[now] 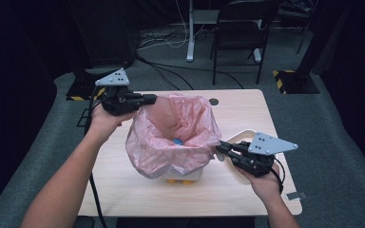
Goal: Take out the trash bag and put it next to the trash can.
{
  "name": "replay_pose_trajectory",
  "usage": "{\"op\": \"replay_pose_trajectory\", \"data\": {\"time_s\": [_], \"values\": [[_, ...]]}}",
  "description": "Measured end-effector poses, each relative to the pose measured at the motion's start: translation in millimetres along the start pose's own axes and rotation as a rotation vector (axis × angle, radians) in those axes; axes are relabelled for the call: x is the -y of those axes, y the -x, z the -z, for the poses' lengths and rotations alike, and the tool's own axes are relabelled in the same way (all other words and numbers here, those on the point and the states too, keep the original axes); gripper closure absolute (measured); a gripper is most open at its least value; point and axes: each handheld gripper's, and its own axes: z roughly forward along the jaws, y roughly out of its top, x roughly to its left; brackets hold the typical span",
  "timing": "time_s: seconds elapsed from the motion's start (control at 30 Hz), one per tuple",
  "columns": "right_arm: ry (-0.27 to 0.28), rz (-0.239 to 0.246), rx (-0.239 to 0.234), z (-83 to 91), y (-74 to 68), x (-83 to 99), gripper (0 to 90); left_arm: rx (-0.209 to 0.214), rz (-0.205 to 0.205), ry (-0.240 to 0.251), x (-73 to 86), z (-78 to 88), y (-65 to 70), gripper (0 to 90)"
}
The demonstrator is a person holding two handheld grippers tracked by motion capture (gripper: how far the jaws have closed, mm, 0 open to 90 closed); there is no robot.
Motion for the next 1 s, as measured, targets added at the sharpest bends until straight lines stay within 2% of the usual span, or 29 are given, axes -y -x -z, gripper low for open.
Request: {"op": "replay_pose_trajectory", "data": {"time_s": [0.5,0.77,1.0], "values": [[0.056,0.047,-0.003,11.8,5.4,-29.7,87.4,0.082,0.01,0.071,-14.1,10.1,11.9,89.3],[0.07,0.089,-0.031,5.9,3.3,-46.8,87.2,0.127,0.008,0.098,-20.4,14.4,21.7,89.2],[0.085,0.133,-0.071,-1.5,1.0,-71.9,87.3,0.175,0.005,0.108,-24.5,15.6,30.9,89.2]]}}
